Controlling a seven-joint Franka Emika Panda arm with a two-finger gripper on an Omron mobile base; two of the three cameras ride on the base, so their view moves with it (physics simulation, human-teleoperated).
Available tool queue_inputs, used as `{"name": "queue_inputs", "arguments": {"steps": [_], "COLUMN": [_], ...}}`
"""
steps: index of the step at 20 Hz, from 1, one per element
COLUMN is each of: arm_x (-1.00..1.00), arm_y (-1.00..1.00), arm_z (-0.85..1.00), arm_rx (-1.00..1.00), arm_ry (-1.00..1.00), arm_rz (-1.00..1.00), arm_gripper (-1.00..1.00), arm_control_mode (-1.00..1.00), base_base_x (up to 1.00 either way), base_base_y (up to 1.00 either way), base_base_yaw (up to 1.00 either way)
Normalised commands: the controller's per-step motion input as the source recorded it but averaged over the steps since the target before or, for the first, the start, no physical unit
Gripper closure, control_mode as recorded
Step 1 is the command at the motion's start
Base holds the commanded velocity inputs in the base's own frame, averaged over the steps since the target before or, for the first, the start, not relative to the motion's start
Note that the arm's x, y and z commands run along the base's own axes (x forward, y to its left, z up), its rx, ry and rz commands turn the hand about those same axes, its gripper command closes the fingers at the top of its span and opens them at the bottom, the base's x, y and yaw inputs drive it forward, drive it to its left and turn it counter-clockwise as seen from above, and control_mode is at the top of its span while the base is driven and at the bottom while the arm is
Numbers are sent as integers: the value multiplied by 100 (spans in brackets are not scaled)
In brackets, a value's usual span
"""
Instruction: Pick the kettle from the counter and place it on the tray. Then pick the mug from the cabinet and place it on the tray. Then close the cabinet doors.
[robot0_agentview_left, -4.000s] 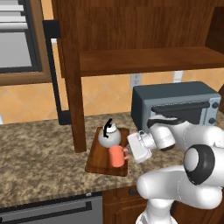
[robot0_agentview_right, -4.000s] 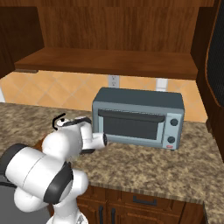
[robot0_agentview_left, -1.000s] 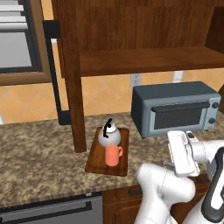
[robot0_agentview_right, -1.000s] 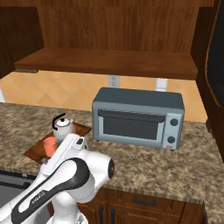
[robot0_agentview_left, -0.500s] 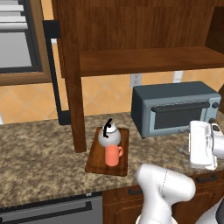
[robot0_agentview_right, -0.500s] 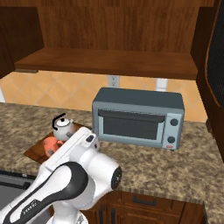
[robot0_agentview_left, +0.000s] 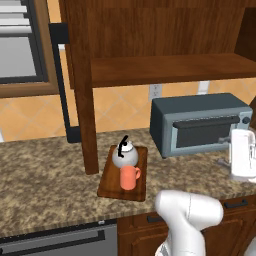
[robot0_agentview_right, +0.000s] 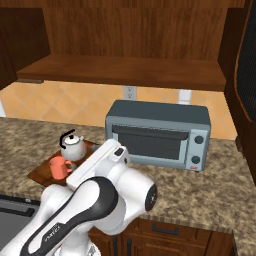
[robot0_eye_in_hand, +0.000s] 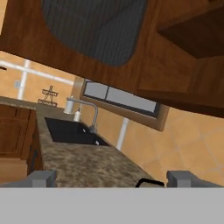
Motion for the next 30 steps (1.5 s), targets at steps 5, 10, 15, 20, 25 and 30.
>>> {"name": "queue_inputs", "arguments": {"steps": [5,10,15,20,25,30], "arm_x": [7,0,0,0,0,-1], "arm_y": [-36,-52,-65,-76,-81,-62], "arm_z": [2,0,7,24,40,21], "arm_rx": [4,6,11,12,9,6], "arm_ry": [2,3,0,0,0,-1], "arm_rz": [-10,-9,-10,-10,-12,-11], "arm_gripper": [-100,-100,-100,-100,-100,-100], "arm_control_mode": [-100,-100,-100,-100,-100,-100], "base_base_x": [0,0,0,0,0,0], "base_base_y": [0,0,0,0,0,0], "base_base_yaw": [0,0,0,0,0,0]}}
